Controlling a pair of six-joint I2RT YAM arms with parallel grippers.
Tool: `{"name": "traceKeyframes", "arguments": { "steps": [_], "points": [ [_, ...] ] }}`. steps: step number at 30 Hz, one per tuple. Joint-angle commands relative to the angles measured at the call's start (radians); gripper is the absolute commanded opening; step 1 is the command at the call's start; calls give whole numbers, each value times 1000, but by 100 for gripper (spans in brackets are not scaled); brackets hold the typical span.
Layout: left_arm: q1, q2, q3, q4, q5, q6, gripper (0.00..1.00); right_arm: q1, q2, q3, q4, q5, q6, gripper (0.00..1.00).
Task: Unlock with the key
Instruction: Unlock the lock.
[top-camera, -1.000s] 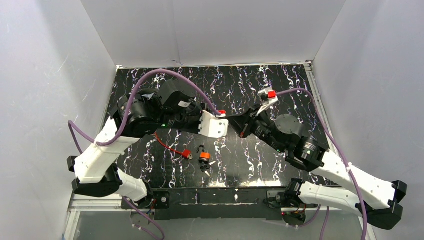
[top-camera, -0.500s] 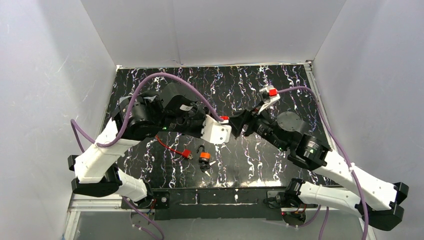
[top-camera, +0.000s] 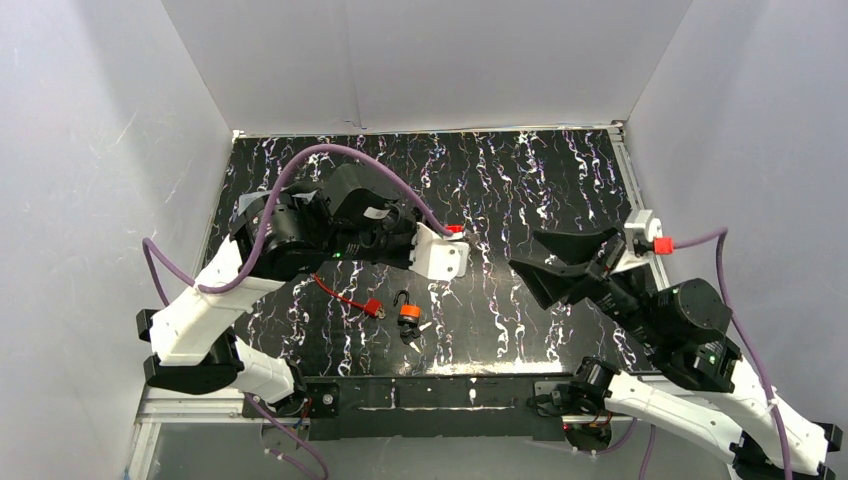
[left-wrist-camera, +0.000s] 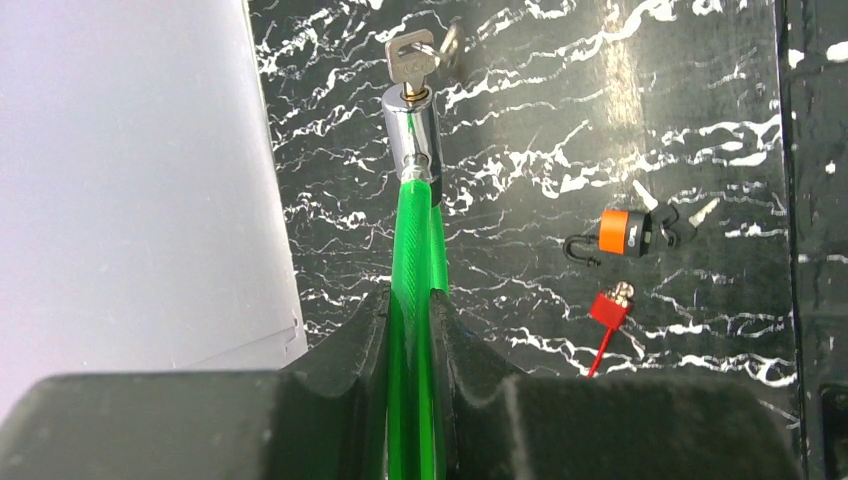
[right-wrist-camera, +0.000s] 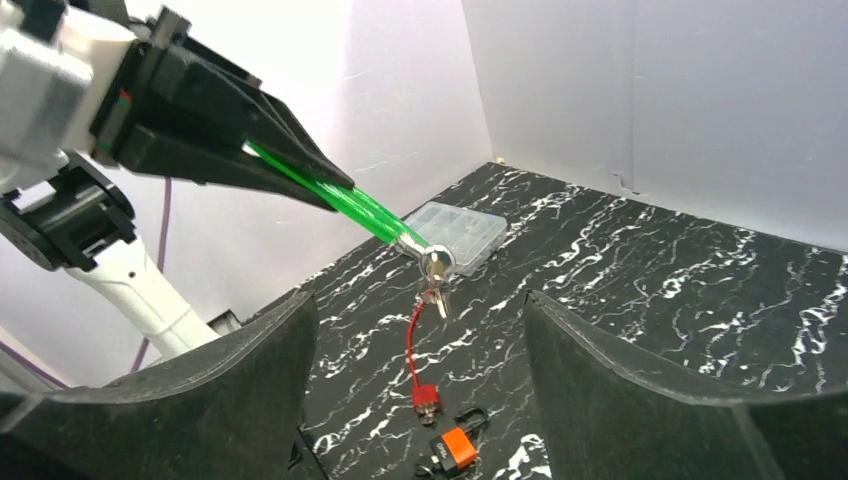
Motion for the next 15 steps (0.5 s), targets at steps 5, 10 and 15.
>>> {"name": "traceKeyframes", "arguments": {
  "steps": [5,10,15],
  "points": [
    [-1,-99,28,204,110,-101,0,-4,48,-130,62,15,-115,79],
    [-1,-99,51,256,111,-191,0,-4,166,-179,368,-47,-124,77],
    [0,-107,36,321,103,-277,0,-4,313,-155,573,-55,-146,79]
  ]
}}
